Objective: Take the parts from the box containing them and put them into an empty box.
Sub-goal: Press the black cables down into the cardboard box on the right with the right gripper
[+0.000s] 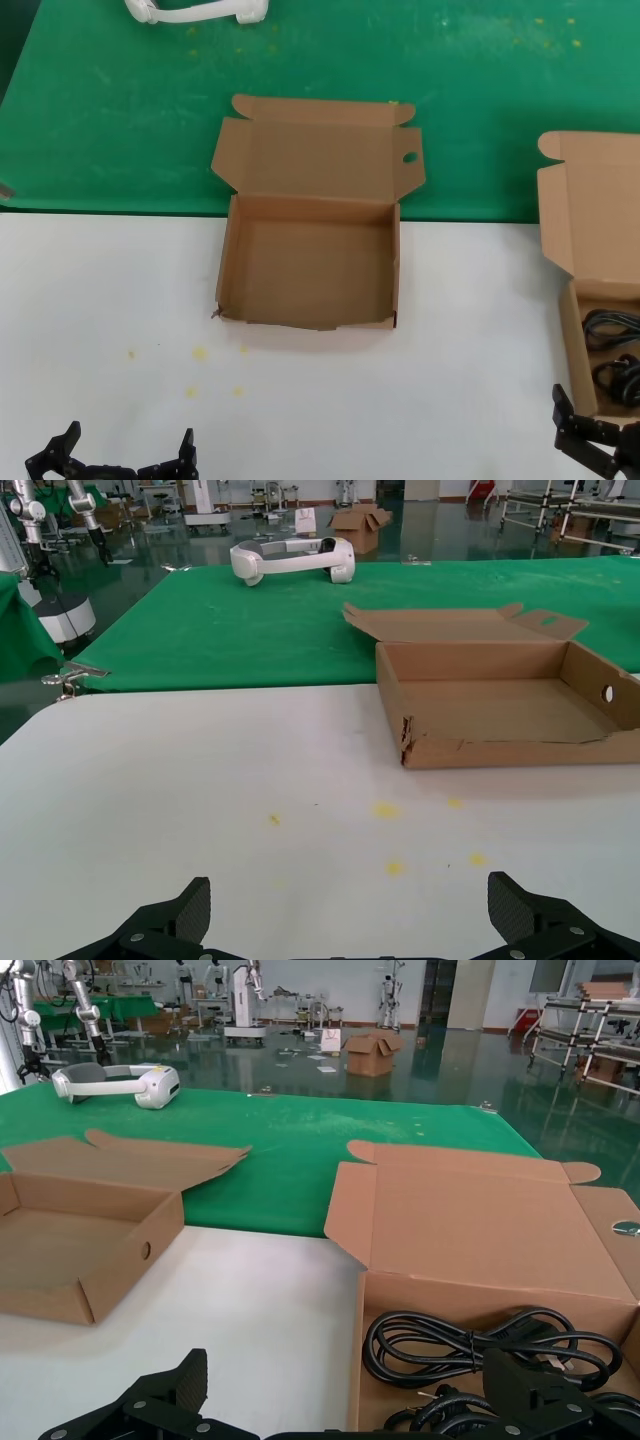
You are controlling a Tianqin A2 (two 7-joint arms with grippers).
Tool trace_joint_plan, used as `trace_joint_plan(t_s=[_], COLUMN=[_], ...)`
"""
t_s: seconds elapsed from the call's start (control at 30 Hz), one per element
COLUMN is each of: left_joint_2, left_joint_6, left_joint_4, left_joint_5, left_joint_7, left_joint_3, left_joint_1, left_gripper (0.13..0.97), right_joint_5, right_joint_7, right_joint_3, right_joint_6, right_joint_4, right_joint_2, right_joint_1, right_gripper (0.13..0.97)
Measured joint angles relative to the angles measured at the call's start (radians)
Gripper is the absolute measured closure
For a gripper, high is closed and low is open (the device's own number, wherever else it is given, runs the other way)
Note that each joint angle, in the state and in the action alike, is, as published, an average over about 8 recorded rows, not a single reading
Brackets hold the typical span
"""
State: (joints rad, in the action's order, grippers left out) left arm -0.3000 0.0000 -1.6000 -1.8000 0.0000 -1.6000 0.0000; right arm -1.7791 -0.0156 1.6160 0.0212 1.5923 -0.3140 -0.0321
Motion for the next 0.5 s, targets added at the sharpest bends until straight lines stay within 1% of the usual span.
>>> trace_joint_plan(t_s=[0.5], left_joint_2=[0.000], left_joint_6=[0.000], left_joint_4=[0.000], left_joint_5=[0.000], left_joint_7=[0.000], left_joint_3=[0.000], left_joint_1=[0.000], left_gripper=[0.132], right_joint_5=[0.003], right_joint_7=[0.006], right_joint_3=[-0.001], right_joint_6=[0.005], right_joint_4=[0.000], right_joint_2=[0.001], right_joint_1=[-0.001], right_gripper=[0.129])
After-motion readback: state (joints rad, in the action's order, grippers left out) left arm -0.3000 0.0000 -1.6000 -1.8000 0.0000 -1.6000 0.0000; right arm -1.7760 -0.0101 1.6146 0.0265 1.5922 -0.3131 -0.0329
